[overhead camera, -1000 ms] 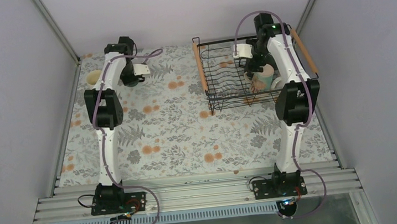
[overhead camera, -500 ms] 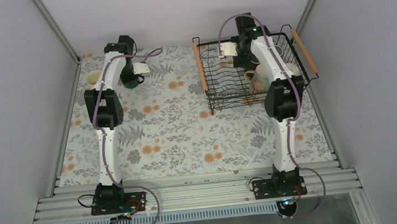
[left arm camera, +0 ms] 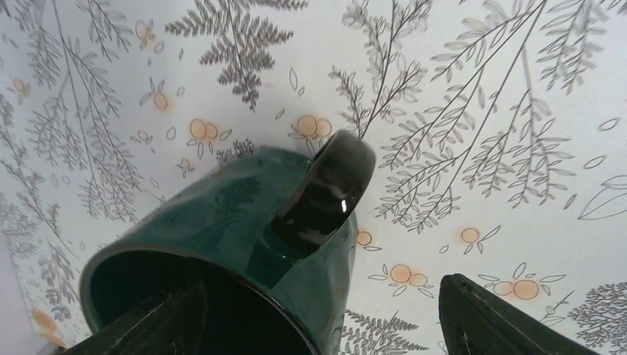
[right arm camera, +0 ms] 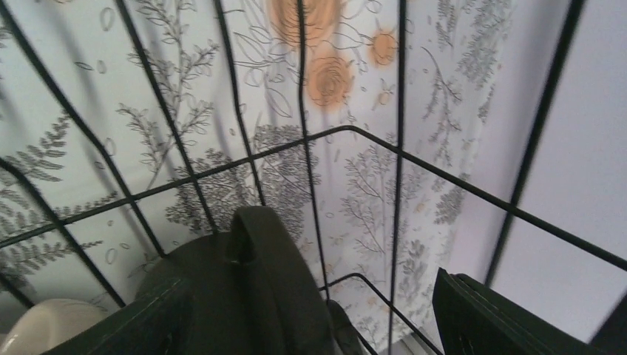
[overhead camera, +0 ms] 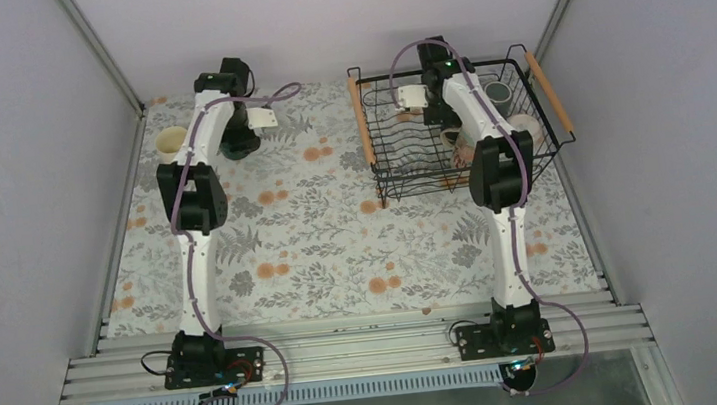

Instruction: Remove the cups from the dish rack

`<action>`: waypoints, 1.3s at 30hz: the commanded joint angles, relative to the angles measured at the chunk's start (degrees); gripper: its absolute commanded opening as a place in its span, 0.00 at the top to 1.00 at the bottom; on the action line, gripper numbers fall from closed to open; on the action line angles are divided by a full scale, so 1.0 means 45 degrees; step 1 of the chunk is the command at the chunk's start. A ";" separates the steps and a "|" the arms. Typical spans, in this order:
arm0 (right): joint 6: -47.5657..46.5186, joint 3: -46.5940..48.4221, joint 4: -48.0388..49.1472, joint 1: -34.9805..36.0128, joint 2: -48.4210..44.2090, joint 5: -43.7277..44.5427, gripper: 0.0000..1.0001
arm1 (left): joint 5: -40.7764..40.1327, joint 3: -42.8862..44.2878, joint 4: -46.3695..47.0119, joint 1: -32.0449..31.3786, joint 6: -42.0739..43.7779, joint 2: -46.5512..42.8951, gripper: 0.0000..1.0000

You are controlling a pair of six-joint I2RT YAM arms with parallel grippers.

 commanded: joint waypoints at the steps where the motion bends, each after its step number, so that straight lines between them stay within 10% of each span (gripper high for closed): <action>1: 0.0070 0.0592 0.0713 0.0215 0.0396 0.1236 0.17 | 0.0332 0.0286 -0.0229 -0.0296 0.0003 -0.1106 0.21; 16: 0.0123 0.0754 0.0888 0.0236 0.1117 0.2411 0.25 | 0.1042 -0.0277 -0.0713 -0.0781 -0.0067 -0.2449 0.24; 25: 0.0122 0.0671 0.0690 0.0305 0.1121 0.2385 0.82 | 0.0998 -0.0559 -0.0710 -0.0979 -0.0060 -0.2850 0.27; 39: 0.0415 -0.0202 0.0678 0.0536 -0.0064 0.1737 0.96 | 0.0721 -0.0230 -0.0710 -0.1611 -0.0371 -0.3400 0.27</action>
